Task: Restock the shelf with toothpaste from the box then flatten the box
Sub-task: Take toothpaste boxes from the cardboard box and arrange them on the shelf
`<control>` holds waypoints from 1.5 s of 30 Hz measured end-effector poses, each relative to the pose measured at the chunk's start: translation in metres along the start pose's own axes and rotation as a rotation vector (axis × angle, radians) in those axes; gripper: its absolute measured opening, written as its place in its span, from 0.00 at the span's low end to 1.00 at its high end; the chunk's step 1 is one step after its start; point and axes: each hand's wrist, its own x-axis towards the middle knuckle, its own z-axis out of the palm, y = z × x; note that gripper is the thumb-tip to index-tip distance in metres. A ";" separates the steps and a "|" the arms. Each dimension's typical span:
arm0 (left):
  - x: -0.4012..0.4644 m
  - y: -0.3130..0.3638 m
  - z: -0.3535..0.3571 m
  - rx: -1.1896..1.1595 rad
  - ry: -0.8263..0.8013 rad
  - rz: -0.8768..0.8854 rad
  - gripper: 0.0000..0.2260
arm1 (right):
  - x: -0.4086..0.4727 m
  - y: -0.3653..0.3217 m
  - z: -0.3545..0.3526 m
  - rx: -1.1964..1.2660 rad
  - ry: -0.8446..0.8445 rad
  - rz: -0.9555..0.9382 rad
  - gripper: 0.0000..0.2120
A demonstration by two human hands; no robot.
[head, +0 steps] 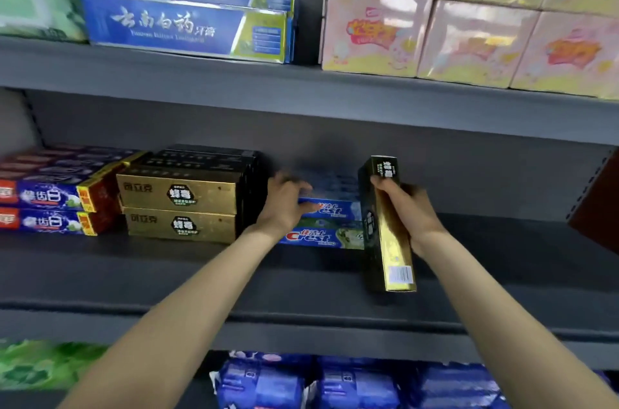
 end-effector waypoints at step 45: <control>-0.107 -0.187 -0.166 -0.155 0.028 -0.298 0.17 | -0.039 0.036 0.270 -1.196 -0.386 -0.576 0.19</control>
